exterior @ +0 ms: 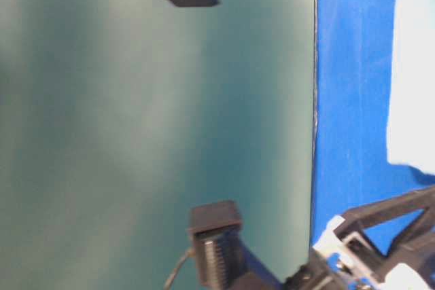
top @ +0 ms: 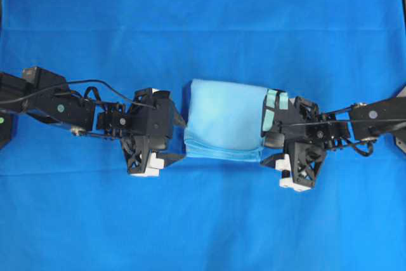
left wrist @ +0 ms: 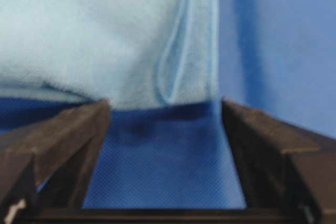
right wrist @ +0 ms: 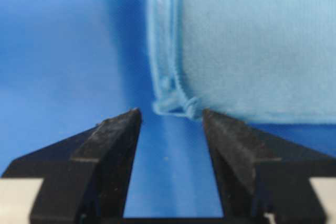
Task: Fold the light blue towel.
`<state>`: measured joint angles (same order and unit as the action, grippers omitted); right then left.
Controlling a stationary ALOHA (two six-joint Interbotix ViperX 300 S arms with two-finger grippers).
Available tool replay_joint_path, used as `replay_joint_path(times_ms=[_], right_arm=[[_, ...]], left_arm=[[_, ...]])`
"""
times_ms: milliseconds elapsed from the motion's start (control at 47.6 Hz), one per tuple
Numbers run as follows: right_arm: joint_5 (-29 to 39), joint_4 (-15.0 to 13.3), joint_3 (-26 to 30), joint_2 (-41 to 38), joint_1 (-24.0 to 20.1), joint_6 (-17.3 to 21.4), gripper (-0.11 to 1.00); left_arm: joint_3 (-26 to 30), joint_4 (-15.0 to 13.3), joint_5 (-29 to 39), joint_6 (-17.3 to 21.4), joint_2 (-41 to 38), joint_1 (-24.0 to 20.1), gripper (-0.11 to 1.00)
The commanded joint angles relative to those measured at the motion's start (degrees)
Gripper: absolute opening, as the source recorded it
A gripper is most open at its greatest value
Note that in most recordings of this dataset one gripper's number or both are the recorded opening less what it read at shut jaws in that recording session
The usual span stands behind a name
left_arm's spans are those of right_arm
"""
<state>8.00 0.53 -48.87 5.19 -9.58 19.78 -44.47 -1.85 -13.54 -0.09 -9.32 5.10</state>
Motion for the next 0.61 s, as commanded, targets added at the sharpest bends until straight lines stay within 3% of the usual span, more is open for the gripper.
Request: replay_joint_path(times_ms=[0,336,588], right_arm=[[1.7,-0.1,1.5,3.7,-0.3,0.0,0.55],[10.2,-3.6,3.2,15.8,-0.3,-0.3,0.55],[12.3,-9.3,2.1,25.9,0.4,-0.3,0.55]], left_arm=[[0.9,-0.1,0.4,0.1,4.1,0.5,0.79],[0.4,0.0,6.9,1.1,18.7,0.5,0.76],[-1.6,0.1,8.1,2.9,29.4,0.5,0.76]])
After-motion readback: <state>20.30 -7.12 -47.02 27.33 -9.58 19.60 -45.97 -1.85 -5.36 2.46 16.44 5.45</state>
